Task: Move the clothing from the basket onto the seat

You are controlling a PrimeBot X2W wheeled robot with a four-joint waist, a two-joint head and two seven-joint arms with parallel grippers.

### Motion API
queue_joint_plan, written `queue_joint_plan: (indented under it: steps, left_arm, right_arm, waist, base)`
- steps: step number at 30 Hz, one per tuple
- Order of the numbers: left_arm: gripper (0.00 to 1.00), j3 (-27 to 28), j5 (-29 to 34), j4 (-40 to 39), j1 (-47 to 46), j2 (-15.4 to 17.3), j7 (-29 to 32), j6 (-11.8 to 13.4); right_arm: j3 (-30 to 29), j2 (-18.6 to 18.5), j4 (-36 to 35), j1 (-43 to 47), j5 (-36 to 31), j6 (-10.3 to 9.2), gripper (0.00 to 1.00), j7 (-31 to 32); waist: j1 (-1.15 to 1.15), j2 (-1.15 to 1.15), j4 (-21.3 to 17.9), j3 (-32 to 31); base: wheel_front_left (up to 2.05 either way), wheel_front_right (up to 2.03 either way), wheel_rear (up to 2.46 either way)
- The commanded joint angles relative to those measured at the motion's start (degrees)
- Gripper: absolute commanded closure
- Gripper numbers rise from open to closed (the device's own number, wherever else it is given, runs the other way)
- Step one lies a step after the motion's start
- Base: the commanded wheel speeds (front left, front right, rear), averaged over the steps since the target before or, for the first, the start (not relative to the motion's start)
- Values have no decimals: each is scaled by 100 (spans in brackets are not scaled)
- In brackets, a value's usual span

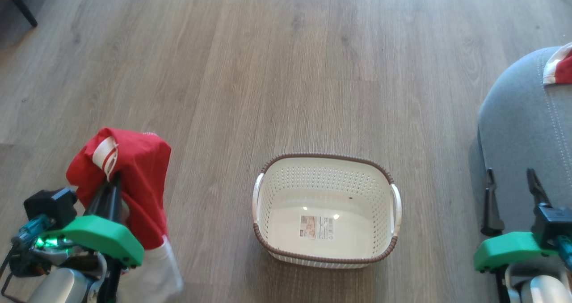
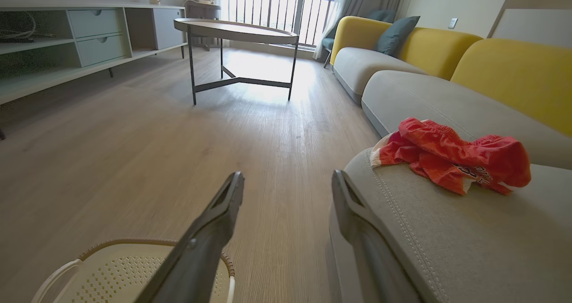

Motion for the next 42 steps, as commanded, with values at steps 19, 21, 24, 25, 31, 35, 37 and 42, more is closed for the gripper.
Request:
queue_joint_plan:
  steps: [19, 21, 24, 25, 31, 35, 37, 42]
  left_arm:
    - [100, -317, 276, -703, -1172, -22, 306, -153]
    - [100, -467, 329, -783, -1330, -98, 387, -208]
    - [100, -784, 434, -963, -1617, -303, 537, -292]
    - [100, -868, 457, -1009, -1674, -358, 577, -312]
    - [100, -1323, 552, -1228, -1908, -638, 789, -436]
    - [100, -1559, 510, -1388, -1944, -781, 891, -541]
    - [100, -1682, 487, -1440, -1957, -854, 942, -595]
    - [100, -1901, 471, -1407, -2005, -1057, 1012, -627]
  right_arm:
    - [4808, -865, 523, -2282, 1212, 40, 0, 85]
    - [5165, -819, 642, -2583, 1375, 40, 0, 74]
    - [5640, -665, 891, -3090, 1629, 40, 0, 31]
    - [5713, -635, 955, -3182, 1684, 40, 0, 20]
    - [5872, -561, 1273, -3450, 1894, 40, 0, -20]
    - [5946, -560, 1296, -3502, 2018, 40, 0, -25]
    - [6022, -579, 1265, -3528, 2107, 40, 0, -26]
    - [6176, -595, 1202, -3576, 2304, 40, 0, -27]
  waist:
    - [1, 0, 114, 144]
    - [1, 0, 166, 141]
    - [1, 0, 252, 126]
    - [1, 0, 274, 121]
    - [1, 0, 378, 84]
    - [1, 0, 388, 66]
    - [1, 0, 381, 67]
    - [1, 0, 335, 54]
  base:
    - [0, 0, 0]
    - [0, 0, 0]
    - [0, 0, 0]
    - [0, 0, 0]
    - [0, 0, 0]
    - [0, 0, 0]
    - [0, 0, 0]
    - [0, 0, 0]
